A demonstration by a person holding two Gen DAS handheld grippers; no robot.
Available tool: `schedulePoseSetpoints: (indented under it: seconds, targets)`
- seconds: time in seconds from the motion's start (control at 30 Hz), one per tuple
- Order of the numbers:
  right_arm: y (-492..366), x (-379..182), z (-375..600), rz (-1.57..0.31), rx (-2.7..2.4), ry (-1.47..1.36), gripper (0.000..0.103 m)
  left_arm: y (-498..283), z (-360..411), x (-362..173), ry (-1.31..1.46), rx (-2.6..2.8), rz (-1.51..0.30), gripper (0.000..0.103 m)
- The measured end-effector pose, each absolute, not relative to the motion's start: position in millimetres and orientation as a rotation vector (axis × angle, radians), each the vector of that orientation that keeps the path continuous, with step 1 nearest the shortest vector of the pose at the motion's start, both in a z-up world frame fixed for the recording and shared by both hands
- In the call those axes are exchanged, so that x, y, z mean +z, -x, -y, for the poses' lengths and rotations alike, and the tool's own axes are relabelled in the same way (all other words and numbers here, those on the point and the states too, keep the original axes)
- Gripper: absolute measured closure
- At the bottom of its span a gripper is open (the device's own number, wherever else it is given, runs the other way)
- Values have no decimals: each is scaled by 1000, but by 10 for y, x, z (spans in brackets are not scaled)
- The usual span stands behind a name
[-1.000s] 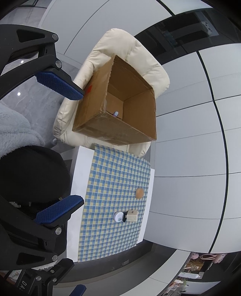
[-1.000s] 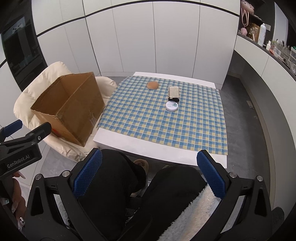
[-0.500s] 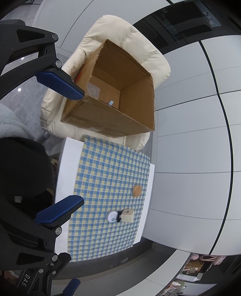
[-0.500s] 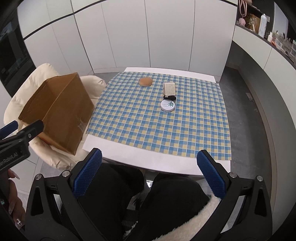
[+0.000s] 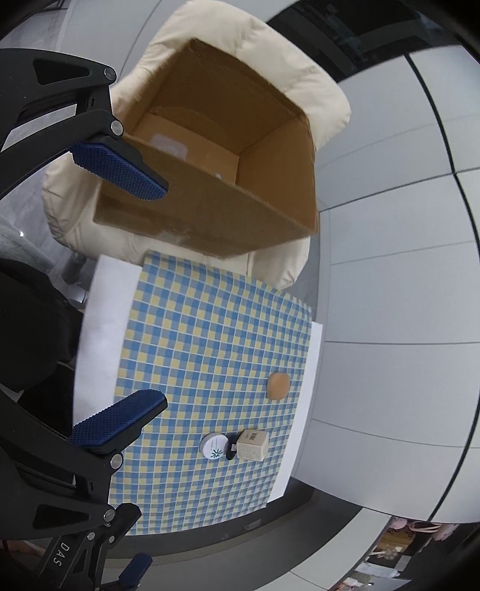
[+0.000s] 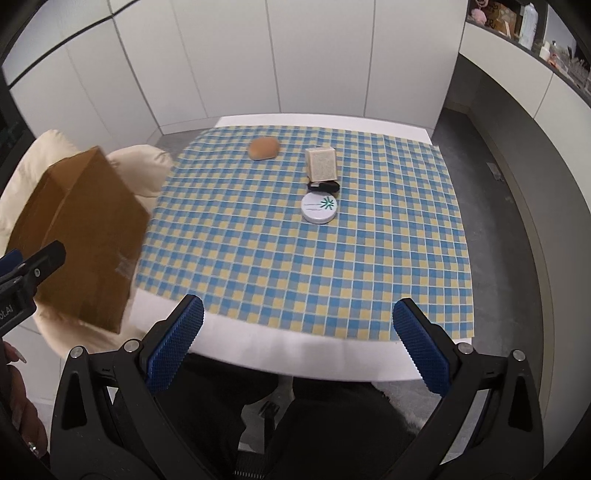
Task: Organize objects
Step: 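Move both open grippers over the checked table toward the puff and compact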
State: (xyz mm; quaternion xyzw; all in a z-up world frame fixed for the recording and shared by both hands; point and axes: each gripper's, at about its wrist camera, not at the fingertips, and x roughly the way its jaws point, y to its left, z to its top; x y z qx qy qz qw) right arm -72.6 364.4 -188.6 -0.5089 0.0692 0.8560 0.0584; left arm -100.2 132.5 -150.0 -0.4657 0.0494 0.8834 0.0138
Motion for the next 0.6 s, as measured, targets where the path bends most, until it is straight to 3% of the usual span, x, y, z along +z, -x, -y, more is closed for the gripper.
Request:
schedulePoseSetpoints:
  seconds: [0.6]
  targets:
    - [1916,-2604,-4124,-263,2576,1479,0,2089,-1854,-2219,1431,2697,-264,1]
